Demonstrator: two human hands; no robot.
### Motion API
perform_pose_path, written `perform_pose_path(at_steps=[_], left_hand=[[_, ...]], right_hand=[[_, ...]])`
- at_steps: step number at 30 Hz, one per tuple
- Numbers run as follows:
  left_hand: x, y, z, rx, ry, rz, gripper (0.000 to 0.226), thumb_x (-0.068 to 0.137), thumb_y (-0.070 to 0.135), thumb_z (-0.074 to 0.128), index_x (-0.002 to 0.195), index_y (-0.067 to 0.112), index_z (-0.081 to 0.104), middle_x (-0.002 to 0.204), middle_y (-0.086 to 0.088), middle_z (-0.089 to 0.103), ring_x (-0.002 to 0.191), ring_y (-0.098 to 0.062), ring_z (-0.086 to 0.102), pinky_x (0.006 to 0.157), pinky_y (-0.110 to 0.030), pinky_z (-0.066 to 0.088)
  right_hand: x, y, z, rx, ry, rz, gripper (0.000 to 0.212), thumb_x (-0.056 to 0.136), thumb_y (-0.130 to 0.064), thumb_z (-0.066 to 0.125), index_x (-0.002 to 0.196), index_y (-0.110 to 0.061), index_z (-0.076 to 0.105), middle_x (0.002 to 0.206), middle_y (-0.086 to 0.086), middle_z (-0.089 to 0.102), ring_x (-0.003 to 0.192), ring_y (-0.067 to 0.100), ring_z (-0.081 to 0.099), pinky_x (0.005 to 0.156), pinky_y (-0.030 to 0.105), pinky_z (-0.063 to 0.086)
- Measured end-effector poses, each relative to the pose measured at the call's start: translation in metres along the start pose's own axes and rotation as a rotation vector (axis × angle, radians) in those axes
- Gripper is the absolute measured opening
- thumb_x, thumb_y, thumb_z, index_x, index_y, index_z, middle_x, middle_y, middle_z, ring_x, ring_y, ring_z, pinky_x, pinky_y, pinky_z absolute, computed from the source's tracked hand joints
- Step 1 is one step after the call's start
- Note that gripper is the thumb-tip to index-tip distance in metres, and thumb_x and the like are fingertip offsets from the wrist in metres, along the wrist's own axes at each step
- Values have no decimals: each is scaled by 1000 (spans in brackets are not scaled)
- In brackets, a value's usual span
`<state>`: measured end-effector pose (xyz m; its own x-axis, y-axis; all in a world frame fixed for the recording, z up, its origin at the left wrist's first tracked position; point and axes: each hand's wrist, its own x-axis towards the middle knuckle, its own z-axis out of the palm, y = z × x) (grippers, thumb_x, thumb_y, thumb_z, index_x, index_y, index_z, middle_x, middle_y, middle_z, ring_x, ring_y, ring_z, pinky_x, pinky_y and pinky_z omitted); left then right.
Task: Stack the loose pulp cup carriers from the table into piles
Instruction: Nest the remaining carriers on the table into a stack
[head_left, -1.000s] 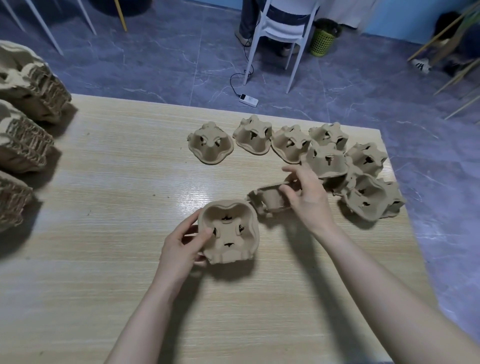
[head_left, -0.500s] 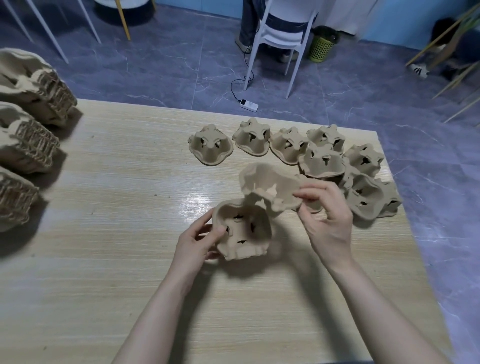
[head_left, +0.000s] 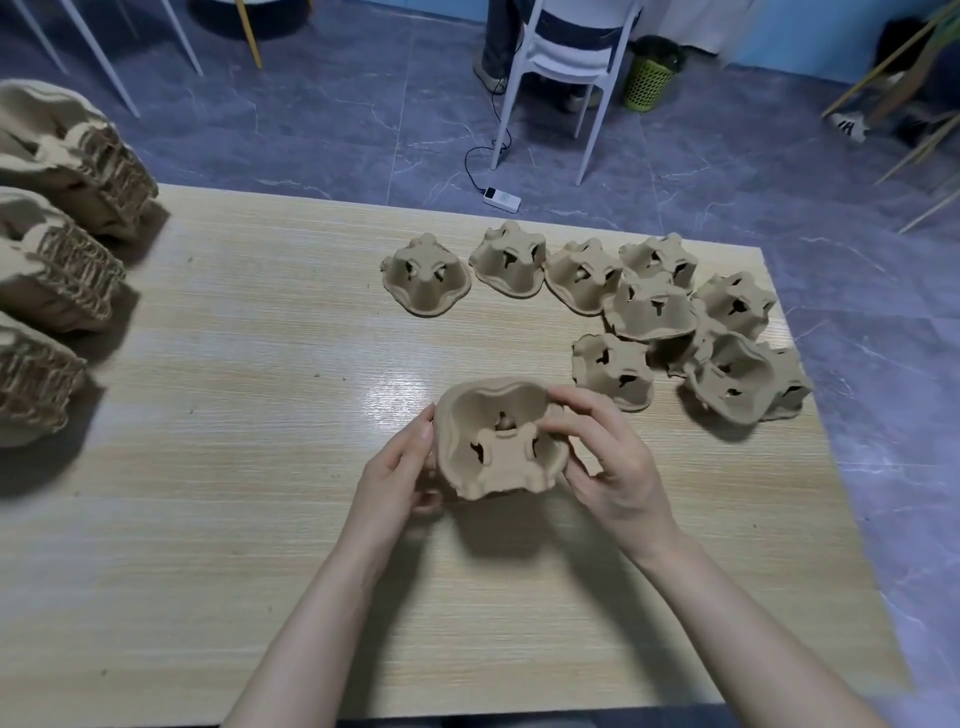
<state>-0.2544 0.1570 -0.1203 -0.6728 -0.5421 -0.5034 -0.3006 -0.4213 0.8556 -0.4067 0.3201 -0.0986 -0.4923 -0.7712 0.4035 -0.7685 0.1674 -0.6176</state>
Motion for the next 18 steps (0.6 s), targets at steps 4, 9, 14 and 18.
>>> perform_pose_path(at_steps=[4, 9, 14, 18], left_hand=[[-2, 2, 0, 10, -6, -3, 56, 83, 52, 55, 137, 35, 58, 106, 6, 76, 101, -17, 70, 90, -47, 55], [-5, 4, 0, 23, -27, -3, 51, 87, 52, 52, 136, 38, 57, 119, 10, 71, 105, -11, 69, 91, -43, 58], [-3, 3, -2, 23, -20, -12, 46, 77, 48, 65, 123, 49, 61, 110, 27, 70, 102, -3, 68, 91, -46, 57], [-1, 2, -3, 42, -22, -5, 50, 75, 43, 72, 123, 49, 60, 104, 30, 71, 103, -6, 69, 90, -44, 58]], right_hand=[[-1, -3, 2, 28, 11, 16, 31, 78, 12, 65, 106, 1, 68, 130, 9, 56, 128, 6, 48, 106, 20, 37], [-4, -3, 13, 28, 61, 17, 14, 82, 6, 63, 94, 5, 69, 126, 11, 57, 125, 5, 50, 101, 16, 38], [-8, 6, 20, 2, 1, 49, 25, 82, 13, 64, 103, 0, 68, 133, 11, 55, 127, 14, 51, 103, 15, 39], [-13, 18, 12, -80, -65, 36, 34, 84, 0, 50, 112, -3, 68, 135, 12, 56, 127, 23, 53, 105, 33, 45]])
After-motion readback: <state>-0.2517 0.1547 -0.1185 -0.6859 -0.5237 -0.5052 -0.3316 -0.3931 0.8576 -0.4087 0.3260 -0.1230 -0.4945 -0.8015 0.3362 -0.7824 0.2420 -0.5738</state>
